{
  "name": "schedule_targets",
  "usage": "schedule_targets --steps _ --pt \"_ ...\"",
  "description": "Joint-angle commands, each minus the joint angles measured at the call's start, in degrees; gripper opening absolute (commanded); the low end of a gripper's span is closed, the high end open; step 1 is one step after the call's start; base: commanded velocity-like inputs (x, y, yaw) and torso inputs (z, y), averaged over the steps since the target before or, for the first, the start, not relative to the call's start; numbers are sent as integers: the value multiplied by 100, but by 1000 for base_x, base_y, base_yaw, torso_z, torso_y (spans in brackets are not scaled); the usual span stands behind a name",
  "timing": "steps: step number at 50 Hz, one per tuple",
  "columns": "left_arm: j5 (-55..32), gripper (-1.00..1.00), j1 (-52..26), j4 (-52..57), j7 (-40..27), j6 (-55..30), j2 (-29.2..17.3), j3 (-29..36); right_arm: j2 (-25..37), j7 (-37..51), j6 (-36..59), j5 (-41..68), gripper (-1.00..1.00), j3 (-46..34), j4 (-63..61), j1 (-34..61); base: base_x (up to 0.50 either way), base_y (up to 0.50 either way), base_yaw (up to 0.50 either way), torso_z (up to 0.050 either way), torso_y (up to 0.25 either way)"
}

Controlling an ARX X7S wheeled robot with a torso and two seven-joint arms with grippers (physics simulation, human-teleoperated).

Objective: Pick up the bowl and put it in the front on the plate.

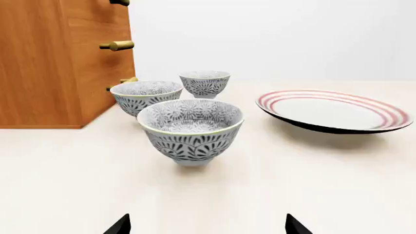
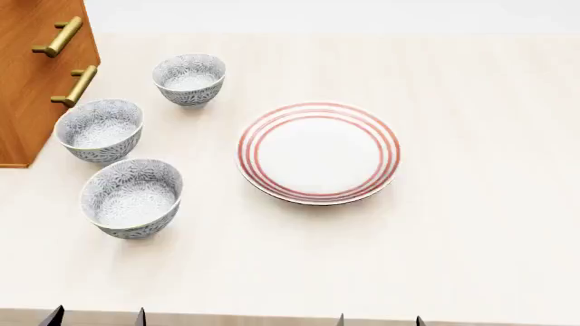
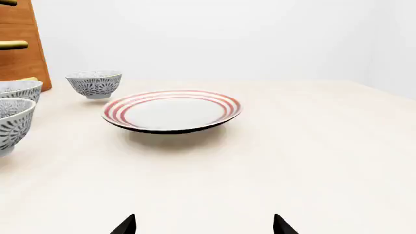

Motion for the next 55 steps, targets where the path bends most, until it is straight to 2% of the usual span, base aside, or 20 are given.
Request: schedule_targets --steps 1,2,21,25,27,32,34,45,55 --pt "-1348 100 1 146 -563 -319 -725 797 768 879 -27 803 100 -959 129 38 0 0 0 0 0" --pt "-306 100 82 17 21 389 -40 31 46 75 -46 104 100 -74 -28 -27 0 0 0 0 0" --pt "-555 100 75 -24 -346 479 -338 378 341 409 -107 369 100 -430 -3 -31 0 0 0 0 0" --pt "-149 100 192 78 -622 1251 -377 432 391 471 -745 298 100 -478 -178 -141 0 0 0 0 0" --pt "428 100 329 308 -986 2319 -419 415 370 425 -1735 511 100 -414 -442 -320 0 0 0 0 0" --pt "1103 100 524 636 -1535 3507 -443 315 304 334 -3304 960 100 -317 -638 -518 0 0 0 0 0" --pt "1174 100 560 671 -1632 3719 -459 311 310 351 -3487 1000 100 -320 -621 -531 0 0 0 0 0" --pt "1132 100 528 764 -1749 3629 -555 348 422 459 -3462 1060 100 -490 -623 -485 11 0 0 0 0" --pt "1086 100 529 859 -1827 3546 -625 406 490 555 -3535 1089 100 -575 -692 -468 476 0 0 0 0"
